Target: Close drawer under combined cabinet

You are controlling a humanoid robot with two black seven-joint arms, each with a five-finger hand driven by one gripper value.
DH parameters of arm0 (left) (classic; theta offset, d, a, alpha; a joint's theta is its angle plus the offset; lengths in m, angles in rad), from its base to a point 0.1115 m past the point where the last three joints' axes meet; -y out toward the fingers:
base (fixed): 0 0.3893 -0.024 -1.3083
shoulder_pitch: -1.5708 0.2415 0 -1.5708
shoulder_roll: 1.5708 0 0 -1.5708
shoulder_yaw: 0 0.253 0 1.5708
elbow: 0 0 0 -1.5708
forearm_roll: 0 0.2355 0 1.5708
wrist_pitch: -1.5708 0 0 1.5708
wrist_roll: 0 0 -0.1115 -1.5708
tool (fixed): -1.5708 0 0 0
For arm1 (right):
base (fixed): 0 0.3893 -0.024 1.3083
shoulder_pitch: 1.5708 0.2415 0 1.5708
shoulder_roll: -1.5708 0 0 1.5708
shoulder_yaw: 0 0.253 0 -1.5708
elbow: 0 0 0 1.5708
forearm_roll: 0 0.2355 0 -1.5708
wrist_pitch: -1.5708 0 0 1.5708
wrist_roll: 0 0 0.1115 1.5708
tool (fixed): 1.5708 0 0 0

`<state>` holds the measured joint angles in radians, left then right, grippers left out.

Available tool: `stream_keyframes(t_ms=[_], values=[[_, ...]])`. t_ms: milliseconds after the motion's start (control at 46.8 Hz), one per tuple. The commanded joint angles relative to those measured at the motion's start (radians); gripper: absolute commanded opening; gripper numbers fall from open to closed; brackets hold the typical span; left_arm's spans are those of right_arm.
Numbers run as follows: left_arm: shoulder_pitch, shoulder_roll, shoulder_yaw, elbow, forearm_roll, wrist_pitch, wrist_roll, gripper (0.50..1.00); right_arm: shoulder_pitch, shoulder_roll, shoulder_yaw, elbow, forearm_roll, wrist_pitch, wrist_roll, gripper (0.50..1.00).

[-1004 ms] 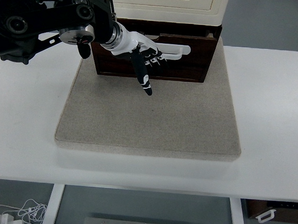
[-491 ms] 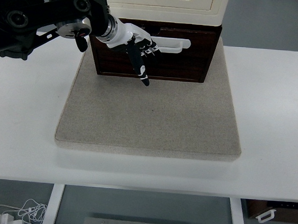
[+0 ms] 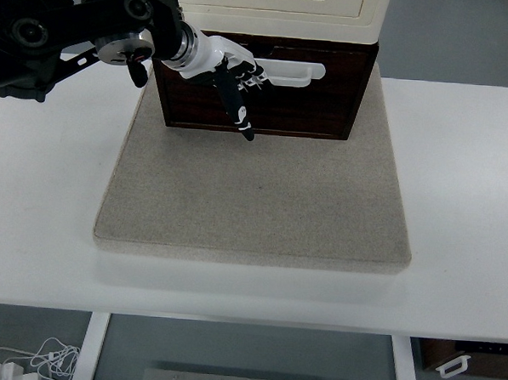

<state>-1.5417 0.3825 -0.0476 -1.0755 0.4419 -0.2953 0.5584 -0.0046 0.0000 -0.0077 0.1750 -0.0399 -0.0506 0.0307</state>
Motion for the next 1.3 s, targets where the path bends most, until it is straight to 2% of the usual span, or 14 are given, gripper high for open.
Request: stream_keyframes(t_ms=[0,256,470,555,662,748,897,1282], values=[[0.0,0.003,0.002,0.002,0.0,0.001,-0.003,0.99,0.0,0.0,0.0,0.001,0.0,0.0,0.0,0.952],[0.011,0.006,-0.046,-0.003,-0.005,-0.021,-0.005,1.0,0.0,0.0,0.0,0.0,0.0,0.0,0.0,0.952],[0.032,0.007,-0.107,-0.003,-0.006,-0.111,-0.006,1.0,0.0,0.0,0.0,0.0,0.0,0.0,0.0,0.952],[0.038,0.007,-0.144,-0.003,-0.017,-0.159,-0.029,1.0,0.0,0.0,0.0,0.0,0.0,0.0,0.0,0.952],[0.066,0.007,-0.244,-0.003,-0.018,-0.212,-0.066,1.0,0.0,0.0,0.0,0.0,0.0,0.0,0.0,0.952],[0.083,0.006,-0.333,-0.001,-0.018,-0.223,-0.092,1.0,0.0,0.0,0.0,0.0,0.0,0.0,0.0,0.952],[0.101,0.006,-0.457,-0.001,-0.02,-0.248,-0.175,1.0,0.0,0.0,0.0,0.0,0.0,0.0,0.0,0.952],[0.114,0.003,-0.891,0.019,-0.018,-0.259,-0.187,1.0,0.0,0.0,0.0,0.0,0.0,0.0,0.0,0.952]])
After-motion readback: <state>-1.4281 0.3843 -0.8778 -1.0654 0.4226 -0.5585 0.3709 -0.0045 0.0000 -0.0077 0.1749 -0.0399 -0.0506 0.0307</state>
